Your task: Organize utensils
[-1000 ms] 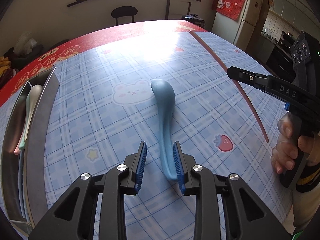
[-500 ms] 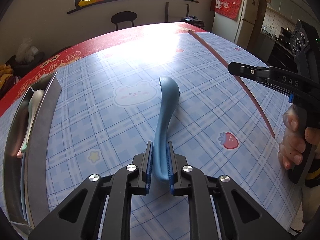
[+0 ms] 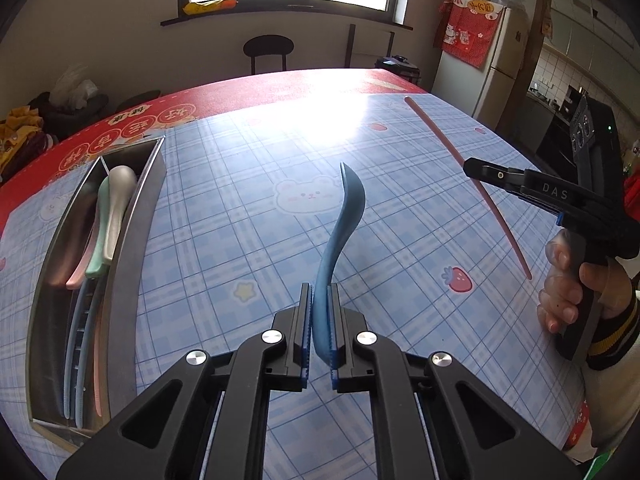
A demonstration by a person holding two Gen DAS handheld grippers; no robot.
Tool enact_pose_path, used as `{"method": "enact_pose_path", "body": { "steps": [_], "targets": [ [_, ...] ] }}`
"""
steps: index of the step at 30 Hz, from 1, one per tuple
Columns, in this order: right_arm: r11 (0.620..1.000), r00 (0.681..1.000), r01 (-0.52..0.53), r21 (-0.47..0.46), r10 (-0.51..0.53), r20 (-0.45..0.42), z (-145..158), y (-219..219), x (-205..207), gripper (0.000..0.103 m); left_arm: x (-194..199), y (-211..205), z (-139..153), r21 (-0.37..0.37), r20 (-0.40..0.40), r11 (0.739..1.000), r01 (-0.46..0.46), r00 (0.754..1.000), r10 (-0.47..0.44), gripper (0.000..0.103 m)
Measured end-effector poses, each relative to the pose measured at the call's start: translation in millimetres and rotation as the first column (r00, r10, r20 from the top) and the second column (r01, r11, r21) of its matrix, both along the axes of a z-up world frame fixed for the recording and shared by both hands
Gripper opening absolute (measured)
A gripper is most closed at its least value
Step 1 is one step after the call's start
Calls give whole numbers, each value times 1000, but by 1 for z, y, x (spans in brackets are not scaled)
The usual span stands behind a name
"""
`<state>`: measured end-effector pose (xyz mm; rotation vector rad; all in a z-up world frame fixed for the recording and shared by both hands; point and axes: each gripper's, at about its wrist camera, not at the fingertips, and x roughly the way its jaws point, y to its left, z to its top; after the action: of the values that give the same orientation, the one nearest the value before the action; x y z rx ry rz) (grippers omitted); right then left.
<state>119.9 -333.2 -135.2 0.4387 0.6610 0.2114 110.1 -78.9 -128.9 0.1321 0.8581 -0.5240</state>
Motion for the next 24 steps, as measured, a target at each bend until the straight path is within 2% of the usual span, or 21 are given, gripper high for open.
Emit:
{"method": "enact_pose_path", "body": {
  "steps": [4, 8, 11, 17, 24],
  "targets": [
    [1000, 1000, -3, -8, 3, -13, 0, 1, 0, 6, -3, 26, 23, -49, 17, 999, -18, 1000, 19, 7],
    [1000, 999, 5, -28, -6, -46, 3, 6, 4, 6, 7, 67, 44, -77, 17, 993, -90, 996, 92, 7],
    [998, 999, -5, 61, 8, -50, 8, 9, 6, 6, 20, 97, 52, -85, 7, 984, -155, 988, 156, 7],
    [997, 999, -46, 61, 48, -26, 19, 42, 13, 6, 54, 137, 47, -159, -101, 953, -257, 965, 244, 7],
    [996, 996, -56, 68, 60, -65, 5, 62, 21, 6, 86, 149, 33, -235, -202, 910, -342, 933, 298, 7]
  ]
}}
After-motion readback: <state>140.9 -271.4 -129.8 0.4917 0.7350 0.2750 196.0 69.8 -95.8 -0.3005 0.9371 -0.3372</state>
